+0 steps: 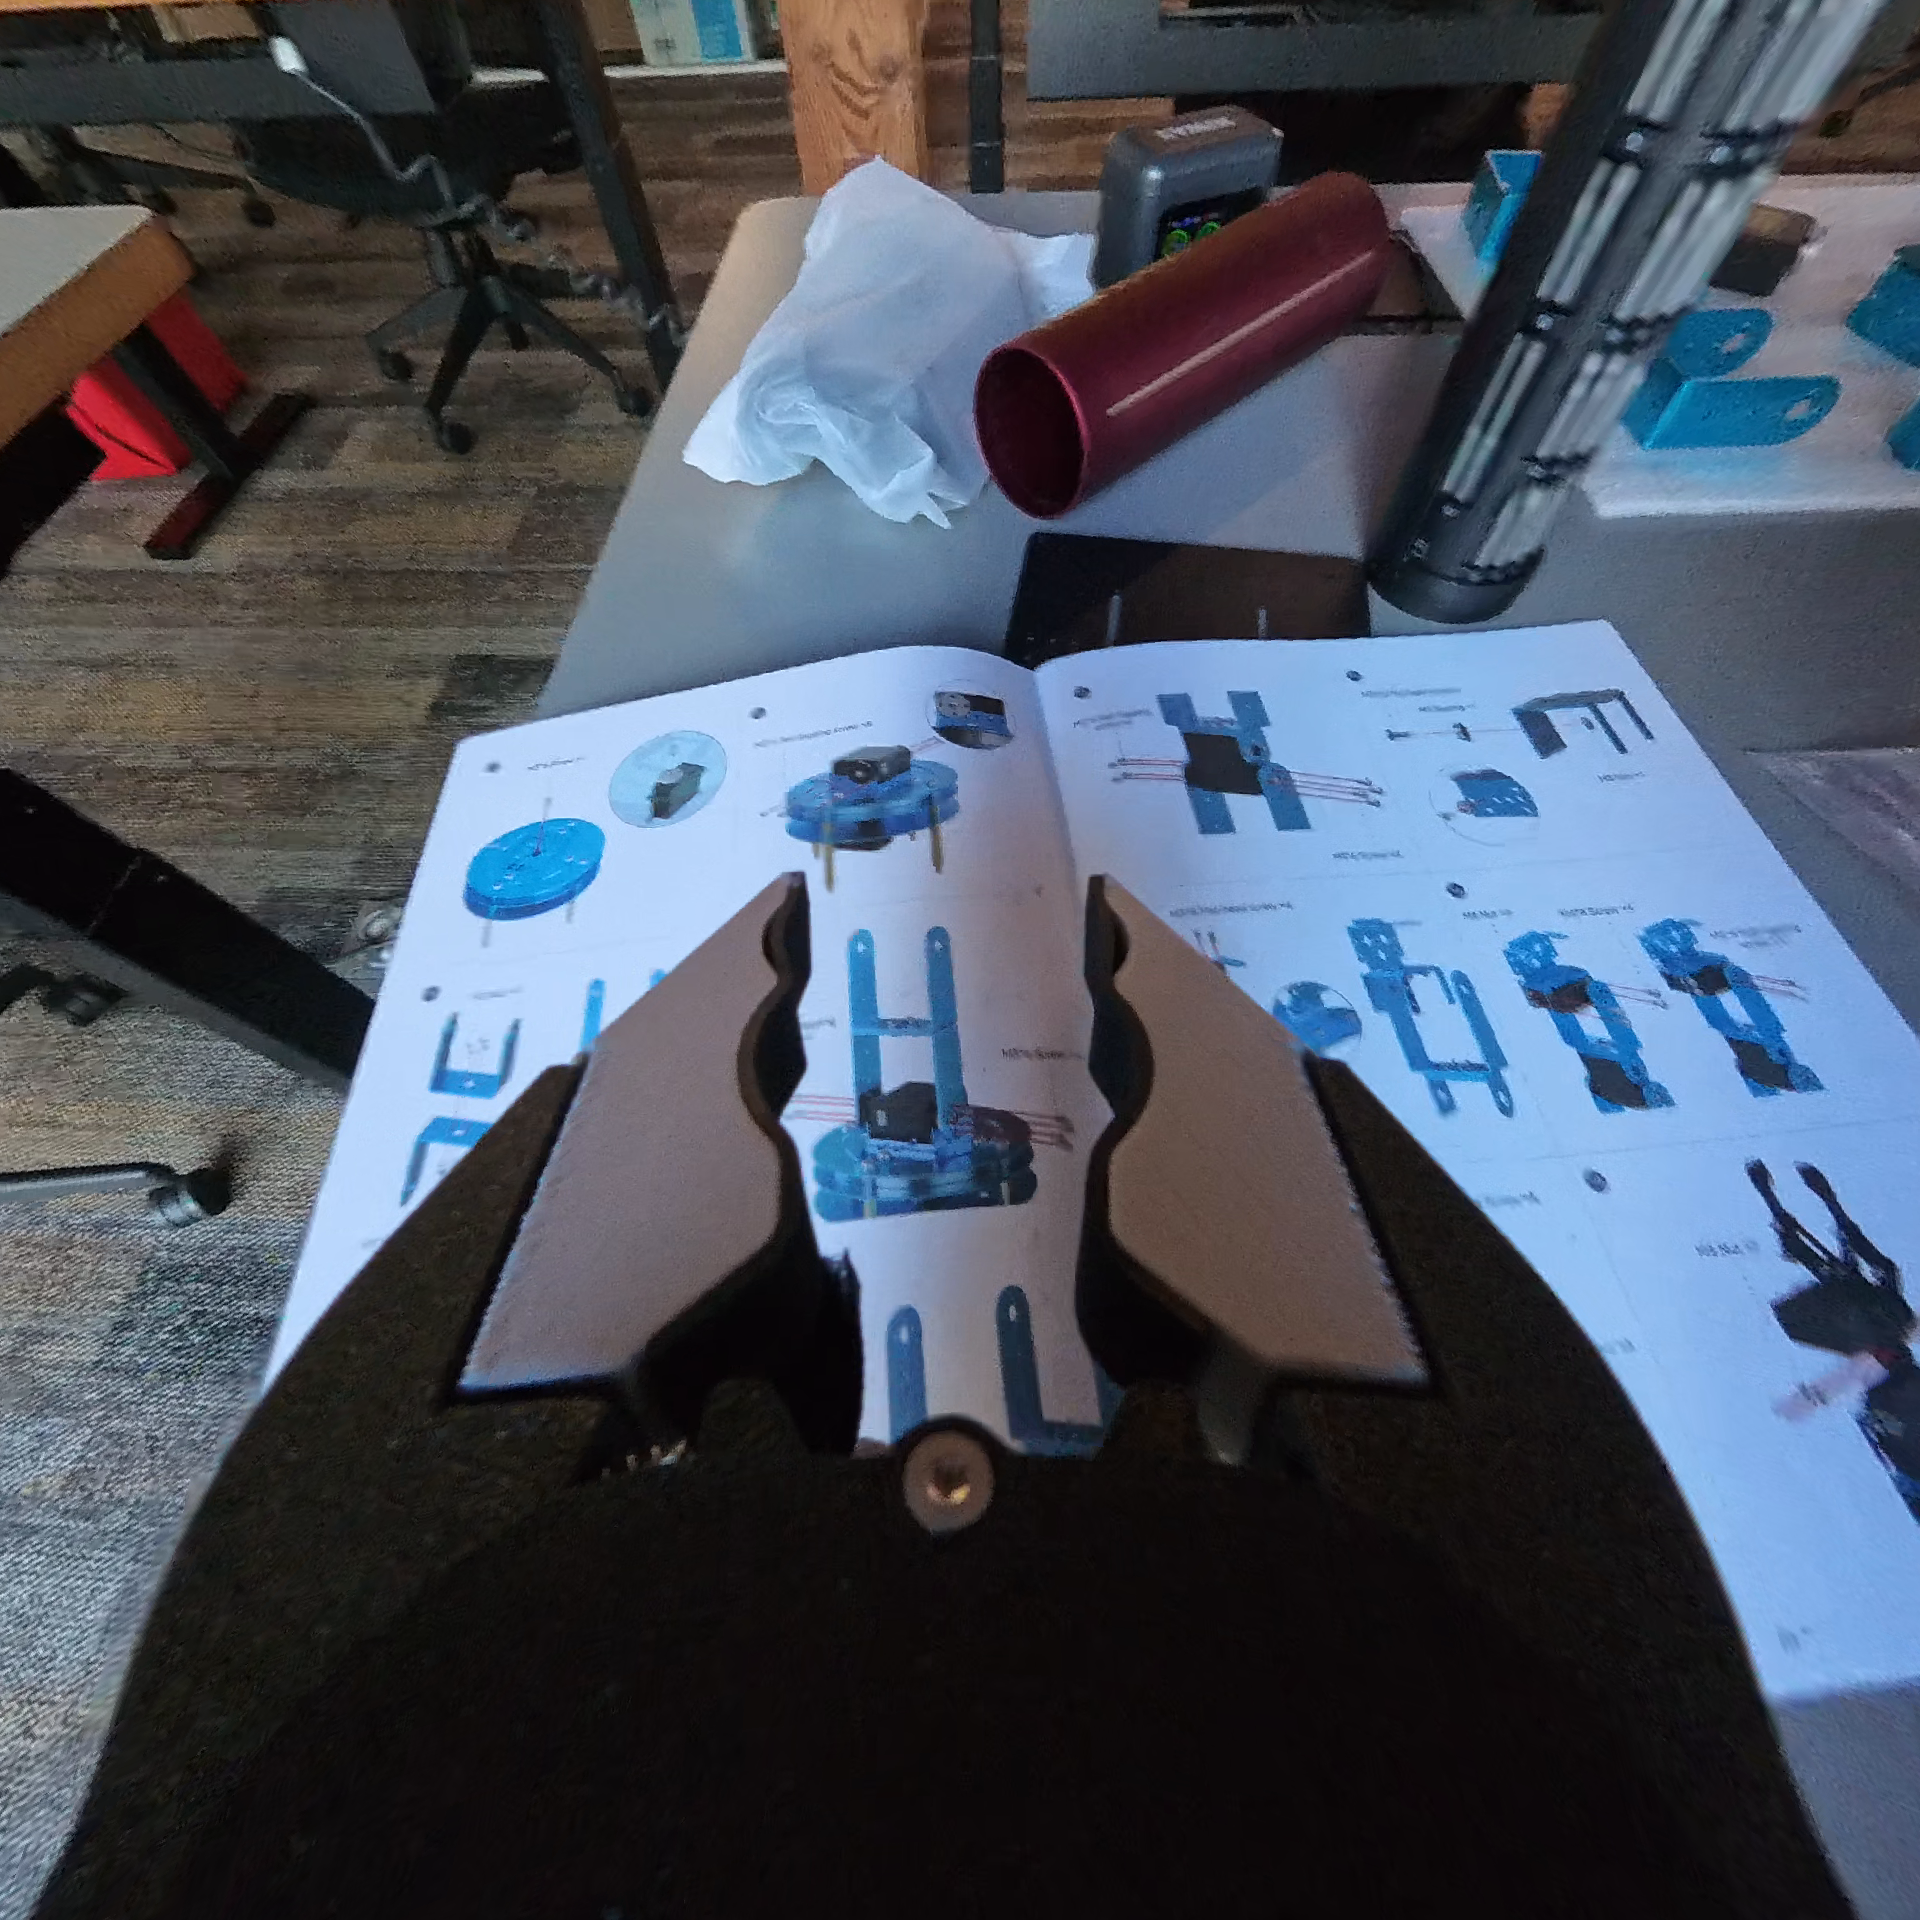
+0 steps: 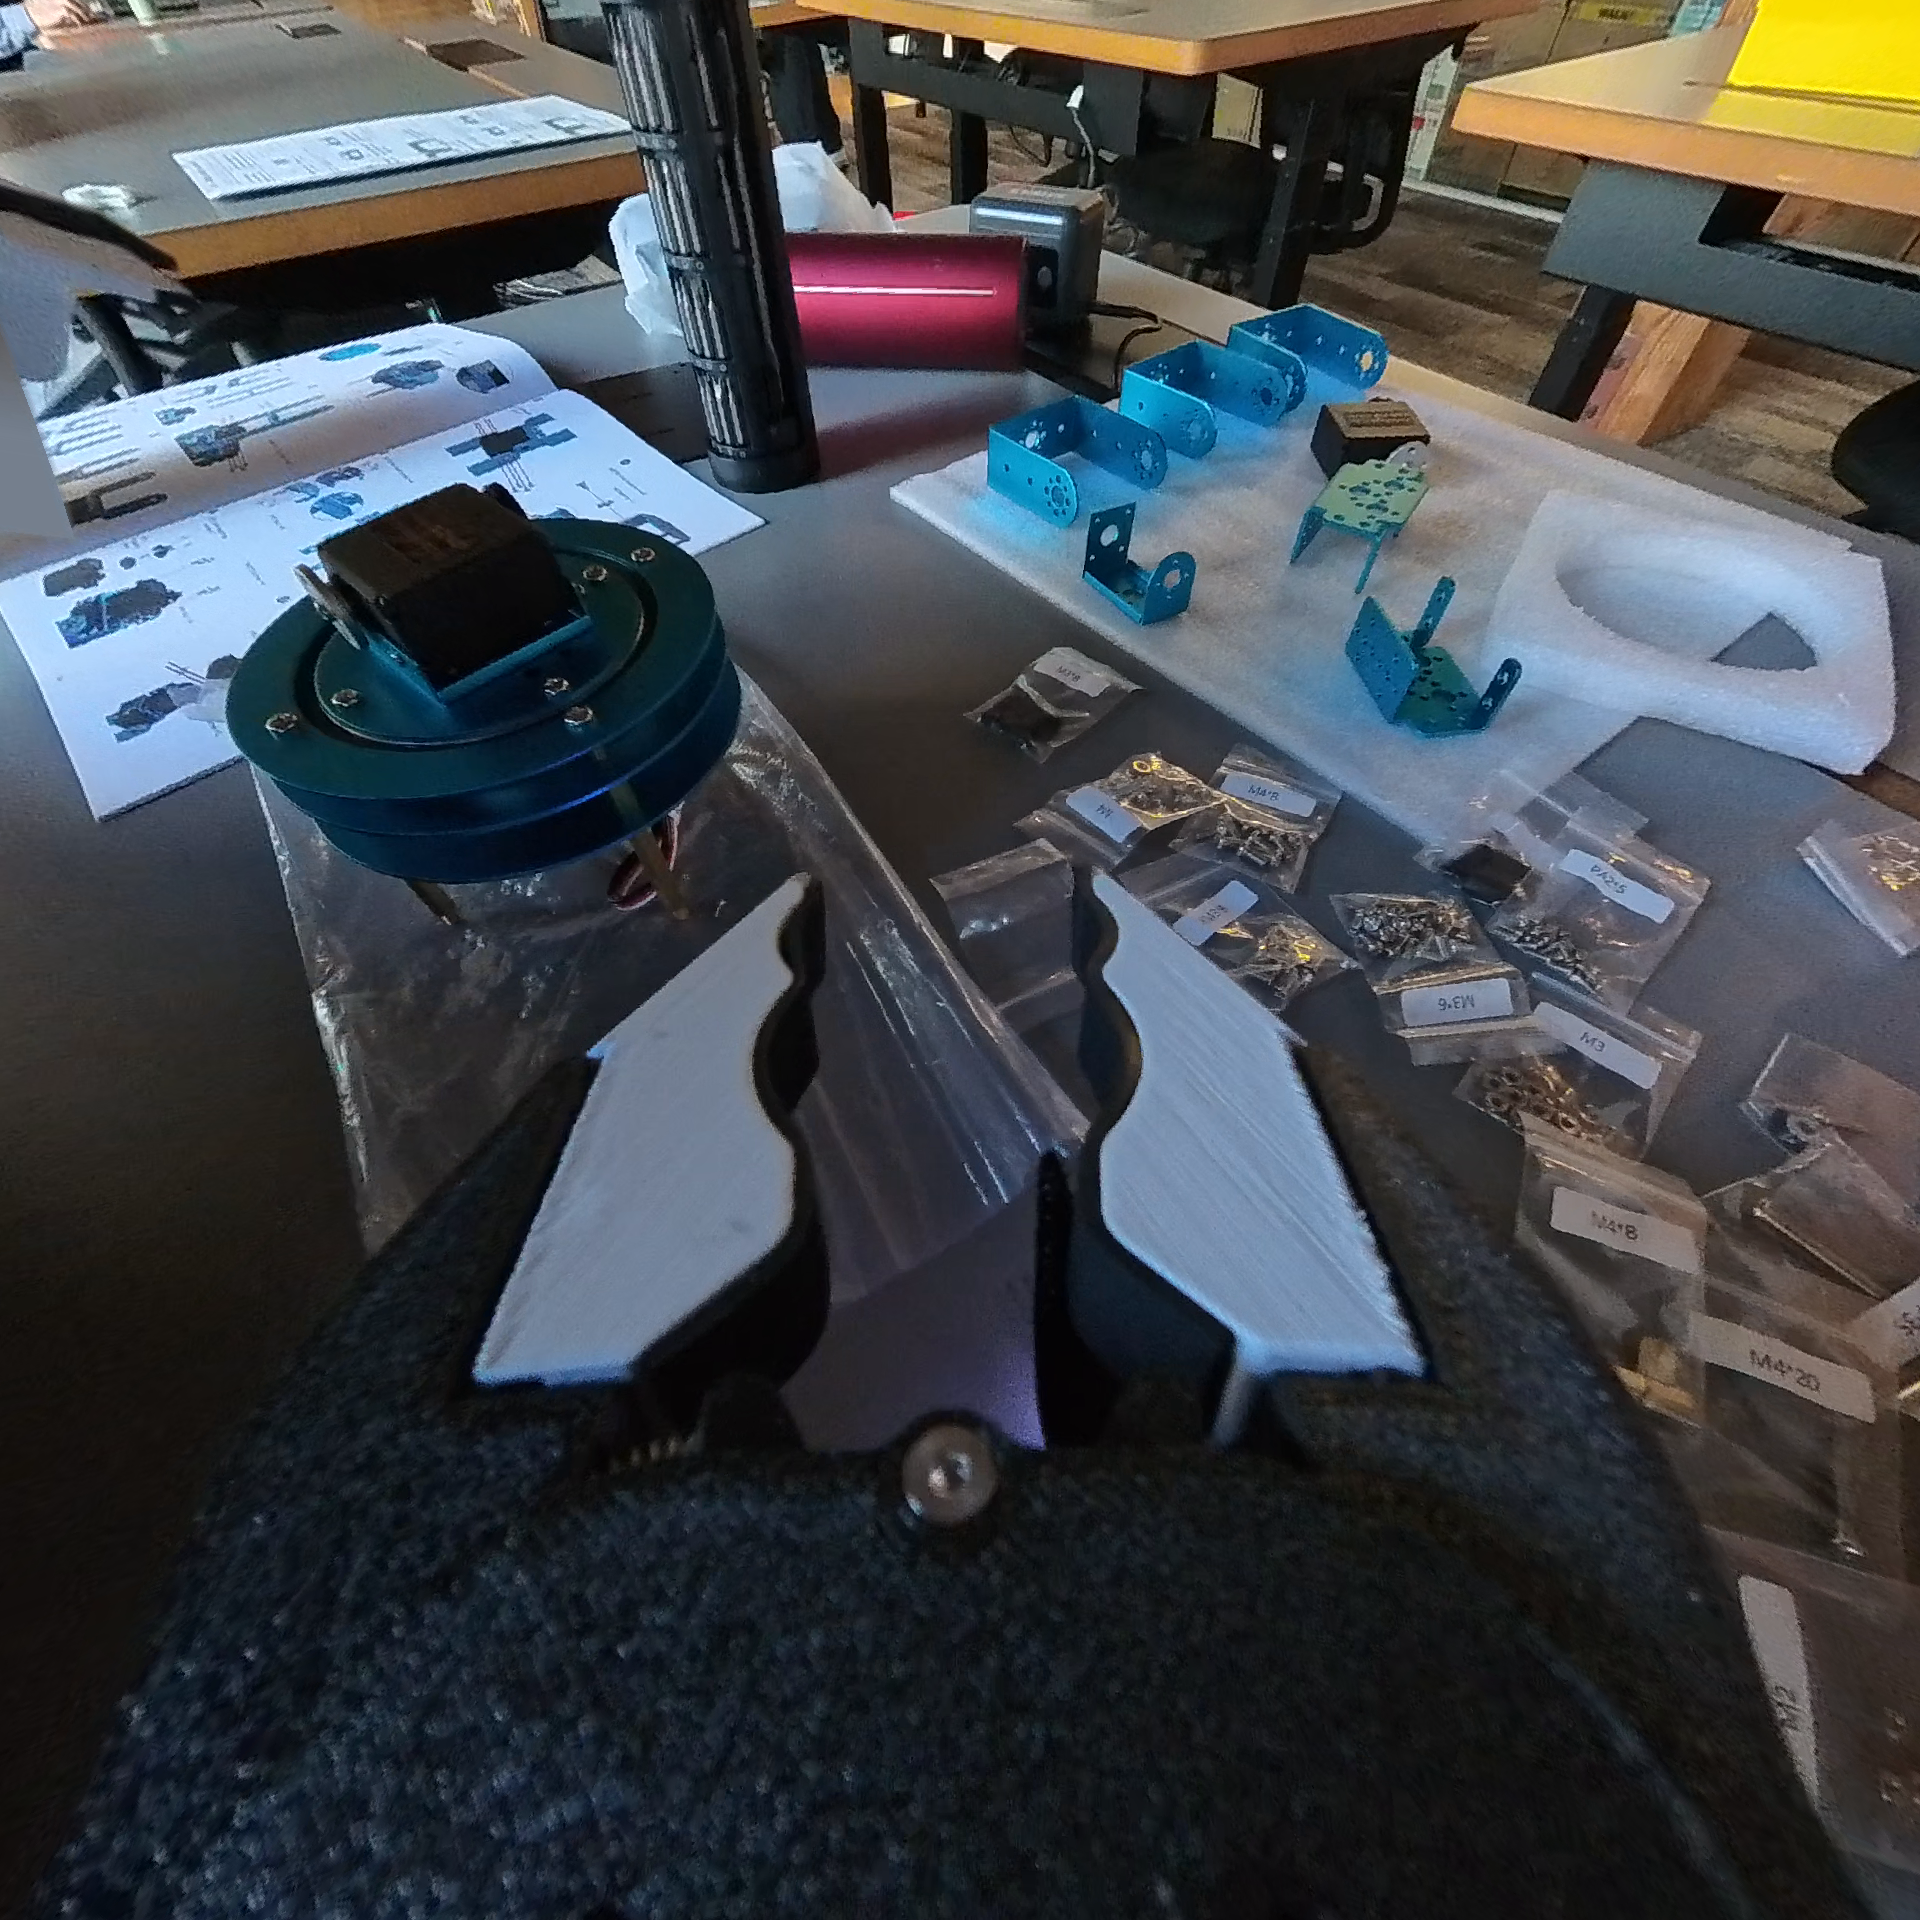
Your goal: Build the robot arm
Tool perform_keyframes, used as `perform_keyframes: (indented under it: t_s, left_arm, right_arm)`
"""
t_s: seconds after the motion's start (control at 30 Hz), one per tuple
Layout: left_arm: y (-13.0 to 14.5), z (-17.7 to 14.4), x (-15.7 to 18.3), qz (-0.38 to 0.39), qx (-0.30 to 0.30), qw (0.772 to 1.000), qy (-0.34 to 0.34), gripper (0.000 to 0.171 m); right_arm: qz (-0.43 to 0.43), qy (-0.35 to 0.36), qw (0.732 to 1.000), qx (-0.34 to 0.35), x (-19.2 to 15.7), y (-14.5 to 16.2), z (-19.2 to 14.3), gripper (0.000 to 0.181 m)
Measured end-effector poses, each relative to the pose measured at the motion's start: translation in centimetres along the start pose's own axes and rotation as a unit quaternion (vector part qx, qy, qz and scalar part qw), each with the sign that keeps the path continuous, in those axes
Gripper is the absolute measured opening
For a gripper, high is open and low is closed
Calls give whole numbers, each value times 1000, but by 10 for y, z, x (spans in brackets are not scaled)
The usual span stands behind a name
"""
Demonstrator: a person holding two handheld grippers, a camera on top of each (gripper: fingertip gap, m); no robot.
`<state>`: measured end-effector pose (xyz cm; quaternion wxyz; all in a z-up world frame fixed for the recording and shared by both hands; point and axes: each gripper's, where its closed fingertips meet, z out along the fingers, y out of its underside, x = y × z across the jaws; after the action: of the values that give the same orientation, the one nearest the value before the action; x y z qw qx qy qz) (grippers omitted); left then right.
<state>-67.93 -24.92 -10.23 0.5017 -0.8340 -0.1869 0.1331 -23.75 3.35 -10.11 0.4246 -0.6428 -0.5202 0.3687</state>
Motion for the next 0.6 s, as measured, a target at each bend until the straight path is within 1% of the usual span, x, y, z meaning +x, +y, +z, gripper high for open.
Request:
perform_keyframes:
  t_s: [0.03,0.1,0.17,0.27,0.4,0.5,0.6]
  left_arm:
    - [-3,2,-5,-4,6,1000,-14,52]
    - [-5,5,-8,-11,11,1000,-17,49]
    - [-2,11,-7,-11,2,1000,-9,49]
    - [-2,17,-11,-14,2,1000,-24,49]
    - [-8,20,-9,-17,17,999,-22,49]
    - [-5,27,-10,-19,9,1000,-11,49]
    - [-6,25,-19,-25,16,999,-23,49]
  right_arm:
    - [2,0,1000,1,1,0,0,47]
    - [2,-1,1000,-4,1,3,2,47]
    - [1,-2,1000,-6,0,4,3,47]
    - [-3,-3,1000,-11,-2,6,5,47]
    - [-7,-6,1000,-11,-4,8,6,47]
    - [-12,-6,1000,-13,-5,10,8,47]
    - [-10,-8,1000,-8,-6,10,10,46]
